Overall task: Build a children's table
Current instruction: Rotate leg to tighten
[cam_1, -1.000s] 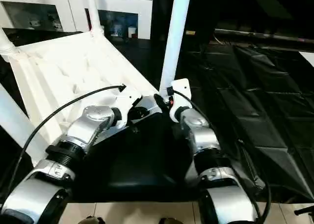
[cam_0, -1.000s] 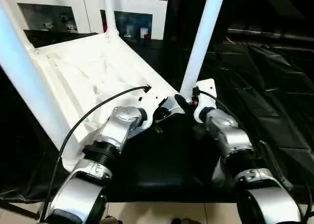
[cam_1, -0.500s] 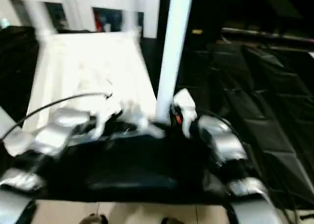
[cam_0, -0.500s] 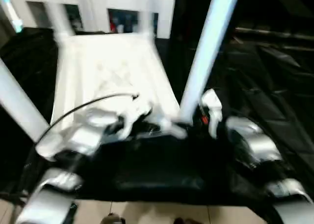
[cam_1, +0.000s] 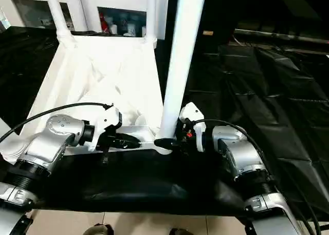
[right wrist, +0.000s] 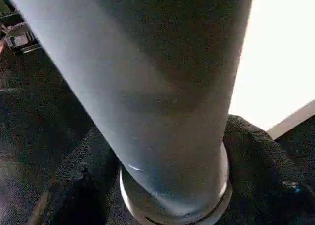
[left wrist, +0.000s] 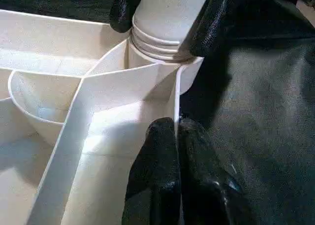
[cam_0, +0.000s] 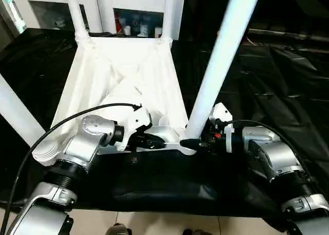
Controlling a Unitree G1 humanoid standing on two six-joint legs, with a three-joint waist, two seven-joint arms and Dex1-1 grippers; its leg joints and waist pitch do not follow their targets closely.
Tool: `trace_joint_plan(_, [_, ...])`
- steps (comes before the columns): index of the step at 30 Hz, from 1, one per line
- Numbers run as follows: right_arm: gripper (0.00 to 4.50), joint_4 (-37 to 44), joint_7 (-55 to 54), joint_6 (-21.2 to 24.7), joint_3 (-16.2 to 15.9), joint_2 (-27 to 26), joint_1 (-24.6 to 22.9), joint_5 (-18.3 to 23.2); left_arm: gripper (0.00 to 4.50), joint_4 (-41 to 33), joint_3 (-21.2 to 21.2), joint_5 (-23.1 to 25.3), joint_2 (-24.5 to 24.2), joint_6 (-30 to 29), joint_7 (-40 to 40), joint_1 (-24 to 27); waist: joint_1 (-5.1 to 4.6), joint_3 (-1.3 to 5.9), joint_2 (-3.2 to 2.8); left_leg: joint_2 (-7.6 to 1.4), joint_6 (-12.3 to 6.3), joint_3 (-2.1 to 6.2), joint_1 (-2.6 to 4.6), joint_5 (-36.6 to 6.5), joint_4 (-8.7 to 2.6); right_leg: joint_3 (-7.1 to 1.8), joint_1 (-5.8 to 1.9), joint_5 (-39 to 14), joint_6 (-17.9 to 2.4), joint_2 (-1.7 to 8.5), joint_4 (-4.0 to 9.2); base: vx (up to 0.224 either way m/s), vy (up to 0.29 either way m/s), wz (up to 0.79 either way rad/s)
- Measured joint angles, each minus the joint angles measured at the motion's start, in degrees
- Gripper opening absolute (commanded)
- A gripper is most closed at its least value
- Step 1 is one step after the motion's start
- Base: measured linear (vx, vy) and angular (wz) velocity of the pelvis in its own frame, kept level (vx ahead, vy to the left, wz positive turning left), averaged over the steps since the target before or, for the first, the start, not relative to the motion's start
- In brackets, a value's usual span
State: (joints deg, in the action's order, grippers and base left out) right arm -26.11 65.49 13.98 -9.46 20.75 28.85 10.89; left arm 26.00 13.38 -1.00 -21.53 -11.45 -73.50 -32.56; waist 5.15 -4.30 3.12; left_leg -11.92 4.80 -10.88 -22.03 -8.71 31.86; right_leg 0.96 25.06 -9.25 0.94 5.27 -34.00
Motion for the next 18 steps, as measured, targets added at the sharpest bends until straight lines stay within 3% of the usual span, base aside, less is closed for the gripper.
trace_joint_plan(7, [2.72, -1.3, -4.5, -1.1, 1.1, -2.6, -0.2, -0.2, 0.00, 0.2, -0.3, 0.4, 0.5, 0.0, 3.1, 0.1, -0.17, 0.00, 0.02, 0.00, 0.00, -0.01, 0.07, 0.0, 0.07, -0.03, -0.03, 0.0, 0.0, 0.00, -0.10, 0.000, 0.000, 0.00])
trace_joint_plan(14, [2.72, -11.1, -29.7, -3.0, 7.5, -12.3, 4.7, -2.1, 0.00, 6.4, -2.4, 3.5, 8.2, -3.3, 19.5, -4.2, -1.82, 0.04, -0.02, 0.02, 0.04, -0.06, 0.25, 0.0, 0.16, -0.10, -0.09, 0.0, 0.0, 0.00, -0.11, 0.000, 0.000, 0.00])
trace_joint_plan(18, [2.72, -15.3, -42.0, -3.0, 10.3, -16.2, 7.9, -2.5, 0.00, 8.1, -3.1, 4.8, 12.4, -5.8, 27.4, -5.9, -1.93, 0.10, -0.04, 0.03, 0.04, -0.05, 0.31, 0.0, 0.20, -0.11, -0.15, 0.0, 0.0, 0.00, -0.08, 0.000, 0.000, 0.00])
